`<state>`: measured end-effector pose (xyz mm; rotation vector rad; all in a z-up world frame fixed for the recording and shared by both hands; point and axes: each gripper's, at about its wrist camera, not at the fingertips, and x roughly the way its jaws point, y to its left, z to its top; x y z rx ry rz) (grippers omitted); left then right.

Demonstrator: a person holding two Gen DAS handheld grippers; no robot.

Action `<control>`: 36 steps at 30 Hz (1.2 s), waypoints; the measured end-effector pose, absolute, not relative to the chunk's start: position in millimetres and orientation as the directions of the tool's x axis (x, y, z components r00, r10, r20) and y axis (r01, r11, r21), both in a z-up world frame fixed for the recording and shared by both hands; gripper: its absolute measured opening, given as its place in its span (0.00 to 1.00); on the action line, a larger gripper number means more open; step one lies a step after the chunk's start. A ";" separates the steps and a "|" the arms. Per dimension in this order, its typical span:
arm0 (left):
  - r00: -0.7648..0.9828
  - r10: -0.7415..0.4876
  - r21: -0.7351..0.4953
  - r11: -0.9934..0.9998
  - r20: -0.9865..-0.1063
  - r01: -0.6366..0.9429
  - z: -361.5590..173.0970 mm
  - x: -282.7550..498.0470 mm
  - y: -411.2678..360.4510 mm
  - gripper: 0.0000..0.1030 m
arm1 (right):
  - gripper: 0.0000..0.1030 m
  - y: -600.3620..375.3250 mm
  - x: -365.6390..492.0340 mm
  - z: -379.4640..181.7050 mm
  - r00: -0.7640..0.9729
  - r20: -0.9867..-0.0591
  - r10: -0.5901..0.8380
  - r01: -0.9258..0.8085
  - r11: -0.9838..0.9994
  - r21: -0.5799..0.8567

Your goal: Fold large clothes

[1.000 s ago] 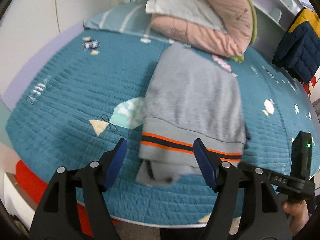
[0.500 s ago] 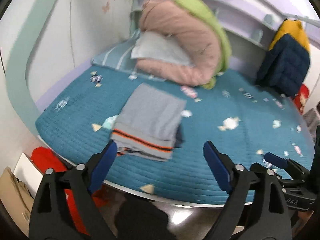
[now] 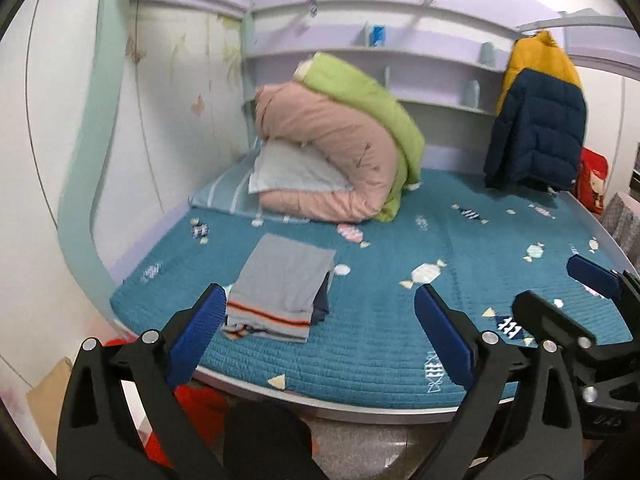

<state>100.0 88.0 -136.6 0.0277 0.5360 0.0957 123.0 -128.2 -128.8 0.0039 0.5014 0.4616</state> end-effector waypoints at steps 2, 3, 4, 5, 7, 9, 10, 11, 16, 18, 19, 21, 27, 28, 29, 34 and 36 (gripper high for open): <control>0.868 0.121 0.082 0.992 -0.482 -0.093 -128.3 91.4 78.5 0.95 | 0.93 -136.5 115.9 -121.7 0.789 -0.441 0.427 -0.419 0.900 0.121; 0.873 0.124 0.090 0.992 -0.472 -0.093 -125.3 88.0 75.3 0.95 | 0.93 -139.2 112.1 -118.0 0.795 -0.433 0.424 -0.416 0.901 0.119; 0.879 0.130 0.097 0.991 -0.459 -0.095 -121.3 83.9 71.2 0.95 | 0.93 -142.7 107.1 -112.6 0.807 -0.419 0.417 -0.410 0.905 0.112; 0.885 0.135 0.103 0.990 -0.446 -0.099 -117.4 79.9 67.3 0.95 | 0.93 -145.8 102.4 -107.5 0.818 -0.404 0.408 -0.403 0.909 0.103; 0.898 0.137 0.111 0.989 -0.418 -0.099 -109.4 73.2 62.0 0.95 | 0.93 -151.3 94.3 -99.1 0.840 -0.374 0.393 -0.389 0.917 0.088; 0.913 0.144 0.119 0.987 -0.381 -0.106 -101.1 66.0 55.8 0.95 | 0.93 -156.5 87.1 -91.4 0.857 -0.347 0.380 -0.377 0.923 0.079; 0.919 0.152 0.124 0.986 -0.363 -0.113 -96.7 62.4 52.4 0.95 | 0.93 -158.3 85.5 -89.3 0.863 -0.338 0.374 -0.372 0.925 0.075; 0.923 0.156 0.128 0.985 -0.351 -0.118 -94.0 60.4 51.1 0.95 | 0.93 -160.3 83.1 -86.7 0.872 -0.325 0.367 -0.364 0.929 0.073; 0.954 0.137 0.104 0.988 -0.266 -0.113 -77.6 47.2 43.1 0.95 | 0.93 -170.9 70.1 -74.8 0.909 -0.258 0.327 -0.322 0.945 0.059; 0.961 0.123 0.094 0.990 -0.247 -0.102 -73.4 43.5 41.0 0.95 | 0.93 -174.9 65.5 -70.6 0.924 -0.233 0.304 -0.301 0.952 0.051; 0.963 0.119 0.092 0.991 -0.243 -0.100 -71.5 42.6 38.7 0.95 | 0.93 -176.6 63.4 -69.3 0.928 -0.225 0.296 -0.293 0.955 0.048; 0.966 0.116 0.094 0.991 -0.230 -0.097 -67.2 38.8 35.2 0.95 | 0.93 -180.2 61.7 -67.2 0.936 -0.210 0.283 -0.280 0.959 0.046; 0.973 0.119 0.106 0.989 -0.200 -0.099 -59.8 34.2 28.1 0.95 | 0.93 -185.8 56.3 -64.9 0.944 -0.189 0.270 -0.264 0.963 0.053; 0.973 0.117 0.105 0.990 -0.198 -0.097 -59.9 34.3 29.1 0.95 | 0.93 -186.4 55.6 -64.6 0.945 -0.186 0.269 -0.263 0.963 0.055; 0.974 0.114 0.103 0.990 -0.195 -0.096 -59.3 32.8 28.3 0.95 | 0.93 -187.1 54.8 -64.2 0.946 -0.183 0.268 -0.262 0.963 0.056; 0.978 0.104 0.095 0.992 -0.182 -0.088 -58.1 28.9 27.5 0.95 | 0.93 -188.3 51.7 -62.9 0.949 -0.179 0.260 -0.255 0.966 0.054; 0.978 0.104 0.095 0.992 -0.183 -0.087 -58.5 27.5 26.6 0.95 | 0.93 -188.7 51.4 -62.8 0.949 -0.179 0.258 -0.253 0.966 0.052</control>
